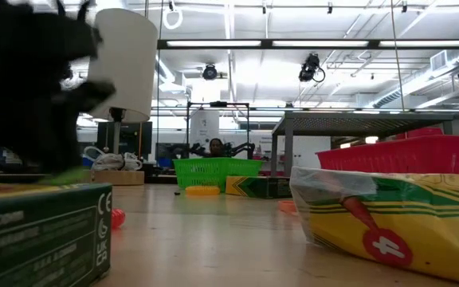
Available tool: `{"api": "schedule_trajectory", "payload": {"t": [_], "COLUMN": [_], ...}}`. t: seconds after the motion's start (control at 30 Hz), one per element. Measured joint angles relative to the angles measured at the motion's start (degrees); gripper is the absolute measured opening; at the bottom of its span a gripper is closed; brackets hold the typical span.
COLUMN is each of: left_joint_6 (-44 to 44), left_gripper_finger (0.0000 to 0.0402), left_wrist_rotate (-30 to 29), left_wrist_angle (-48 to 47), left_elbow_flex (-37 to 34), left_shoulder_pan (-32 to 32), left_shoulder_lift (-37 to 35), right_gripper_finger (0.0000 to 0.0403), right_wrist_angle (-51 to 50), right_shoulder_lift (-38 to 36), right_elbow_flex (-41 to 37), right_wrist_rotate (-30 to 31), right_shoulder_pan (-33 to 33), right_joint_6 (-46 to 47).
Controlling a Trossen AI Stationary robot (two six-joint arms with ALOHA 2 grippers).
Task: Pick & Place Office Desk Supplies
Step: Put the green spring keychain into the red bin
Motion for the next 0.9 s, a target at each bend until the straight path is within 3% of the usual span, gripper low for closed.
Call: {"api": "schedule_trajectory", "payload": {"t": [0.23,0.5,0.6,0.73,0.9], "left_joint_6": [0.0,9.5,12.5,17.0,20.9], "left_gripper_finger": [0.0012,0.0012,0.0011,0.0011,0.0011], "left_wrist_rotate": [-11.3,-31.4,-36.5,-38.1,-36.0], "left_wrist_angle": [0.5,6.4,9.2,13.4,16.8], "left_elbow_flex": [0.2,0.3,0.3,0.3,0.3], "left_shoulder_pan": [-6.7,-14.6,-15.8,-15.4,-12.6], "left_shoulder_lift": [-12.5,-23.8,-25.6,-25.3,-24.3], "right_gripper_finger": [0.0204,0.0204,0.0204,0.0204,0.0204], "right_wrist_angle": [4.5,19.8,25.4,30.1,31.6], "right_shoulder_lift": [0.0,0.0,0.0,0.0,0.0], "right_elbow_flex": [0.0,0.0,0.0,0.0,0.0], "right_wrist_rotate": [3.0,3.7,6.4,8.3,8.3], "right_shoulder_pan": [0.0,-1.3,-2.2,-3.8,-6.4], "right_joint_6": [-3.7,-13.7,-16.6,-18.2,-14.6]}}
